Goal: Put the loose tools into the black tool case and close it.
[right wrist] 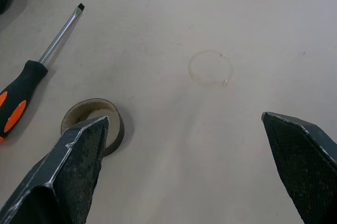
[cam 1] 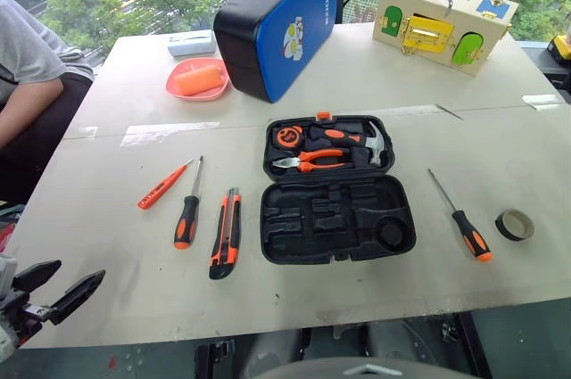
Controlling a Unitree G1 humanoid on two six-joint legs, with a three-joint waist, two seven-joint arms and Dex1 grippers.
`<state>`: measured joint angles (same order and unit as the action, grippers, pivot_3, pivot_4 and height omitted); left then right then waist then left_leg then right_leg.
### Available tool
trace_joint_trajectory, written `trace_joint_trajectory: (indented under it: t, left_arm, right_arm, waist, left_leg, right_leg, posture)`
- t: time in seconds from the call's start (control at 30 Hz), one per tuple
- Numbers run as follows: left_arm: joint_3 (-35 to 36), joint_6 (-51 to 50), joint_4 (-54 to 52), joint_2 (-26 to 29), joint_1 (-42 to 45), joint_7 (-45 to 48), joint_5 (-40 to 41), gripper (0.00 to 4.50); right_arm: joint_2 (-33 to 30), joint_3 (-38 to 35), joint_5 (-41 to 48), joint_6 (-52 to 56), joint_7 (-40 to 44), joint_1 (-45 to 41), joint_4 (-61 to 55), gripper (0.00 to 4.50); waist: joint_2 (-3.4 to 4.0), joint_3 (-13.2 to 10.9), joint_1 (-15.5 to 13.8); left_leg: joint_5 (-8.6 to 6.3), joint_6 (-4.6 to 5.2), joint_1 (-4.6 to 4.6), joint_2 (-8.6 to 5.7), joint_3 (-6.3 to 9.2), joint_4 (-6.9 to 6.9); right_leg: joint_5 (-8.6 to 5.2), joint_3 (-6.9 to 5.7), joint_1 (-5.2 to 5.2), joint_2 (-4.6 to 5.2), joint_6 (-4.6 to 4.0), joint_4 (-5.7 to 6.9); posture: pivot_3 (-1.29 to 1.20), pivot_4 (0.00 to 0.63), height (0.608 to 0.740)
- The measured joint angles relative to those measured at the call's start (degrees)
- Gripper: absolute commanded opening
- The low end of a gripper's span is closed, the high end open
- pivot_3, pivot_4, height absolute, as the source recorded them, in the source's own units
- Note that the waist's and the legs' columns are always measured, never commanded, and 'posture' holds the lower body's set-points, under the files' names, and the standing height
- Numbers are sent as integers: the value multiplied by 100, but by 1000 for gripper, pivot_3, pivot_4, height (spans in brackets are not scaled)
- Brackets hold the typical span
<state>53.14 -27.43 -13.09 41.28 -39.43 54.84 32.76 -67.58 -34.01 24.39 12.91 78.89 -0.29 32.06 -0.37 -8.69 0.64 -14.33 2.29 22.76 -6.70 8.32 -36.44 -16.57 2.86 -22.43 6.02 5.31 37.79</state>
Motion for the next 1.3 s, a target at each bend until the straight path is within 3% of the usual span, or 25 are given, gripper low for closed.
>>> trace_joint_trajectory:
  t: [0.07, 0.23, 0.43, 0.47, 0.53, 0.6, 0.63, 0.7, 1.03, 1.2, 1.3]
  left_arm:
    - [-11, 50, 104, 17, 24, 47, -20, 4500]
    - [-284, 790, 1773, 242, 409, 382, -453, 4500]
    - [-454, 1288, 2321, 239, 507, 640, -579, 4500]
    - [-470, 1329, 2316, 245, 551, 641, -580, 4500]
    - [-533, 1352, 2302, 244, 575, 639, -580, 4500]
    - [-614, 1355, 2280, 244, 606, 633, -580, 4500]
    - [-633, 1347, 2267, 242, 619, 622, -575, 4500]
    - [-647, 1262, 2162, 227, 621, 590, -559, 4500]
    - [-765, 394, 958, 250, 701, 424, -213, 4500]
    - [-909, -612, 42, 480, 1133, 161, 341, 4500]
    - [-1143, -1422, -696, 711, 1416, -227, 668, 4500]
  right_arm:
    - [0, 21, -15, -57, 14, -41, 57, 4457]
    - [40, 180, -169, -447, 28, -236, 520, 4457]
    - [42, 213, -266, -794, 3, -412, 843, 4457]
    - [48, 220, -290, -849, -16, -421, 927, 4457]
    - [48, 227, -306, -895, -31, -434, 962, 4457]
    - [52, 245, -320, -944, -34, -464, 972, 4457]
    - [58, 271, -323, -946, -33, -489, 972, 4457]
    - [85, 275, -308, -942, -47, -530, 960, 4457]
    - [159, 262, -179, -865, -65, -513, 602, 4457]
    - [275, 262, 239, -365, -69, -548, -738, 4457]
    - [322, 280, 914, 543, -95, -402, -2408, 4457]
  waist:
    - [1, 1, 0]
    - [21, 12, 12]
    - [17, 13, 17]
    - [30, 16, 75]
    - [36, 18, 201]
    - [59, 23, 244]
    - [96, 9, 258]
    - [61, 24, 124]
    - [79, 30, 33]
    - [80, 30, 28]
    - [80, 30, 18]
  left_leg:
    - [0, 0, -2, 0, -1, 0]
    - [0, -1, -4, 0, -2, 4]
    - [-1, 2, 5, -11, 15, 4]
    - [1, 4, 5, -36, 88, 1]
    - [4, 8, 24, -35, 84, -2]
    - [32, 40, 28, -128, 226, -20]
    - [38, 33, 14, -192, 330, -37]
    - [57, -5, 13, -190, 310, -27]
    - [45, 14, 10, -158, 228, -11]
    - [48, 9, 9, -146, 224, -12]
    - [52, 2, 12, -138, 221, -11]
  right_leg:
    - [0, 0, 0, 0, 0, 0]
    - [0, 2, -1, -1, 0, 0]
    - [-1, -19, 22, 9, 0, 1]
    - [-12, -145, 77, 71, 4, -23]
    - [-60, -313, 148, 179, 16, -20]
    - [-113, -453, 225, 219, 35, -15]
    - [-131, -442, 219, 203, 59, 5]
    - [-139, -359, 210, 192, 76, 3]
    - [-140, -294, 173, 208, 61, 14]
    - [-137, -285, 170, 201, 59, 16]
    - [-137, -273, 170, 199, 60, 15]
  posture:
    - [0, 150, 735]
    - [0, 150, 735]
    - [0, 150, 735]
    - [0, 150, 735]
    - [0, 150, 735]
    - [0, 150, 735]
    - [0, 150, 735]
    - [0, 150, 735]
    - [0, 150, 735]
    - [0, 150, 735]
    - [0, 150, 735]
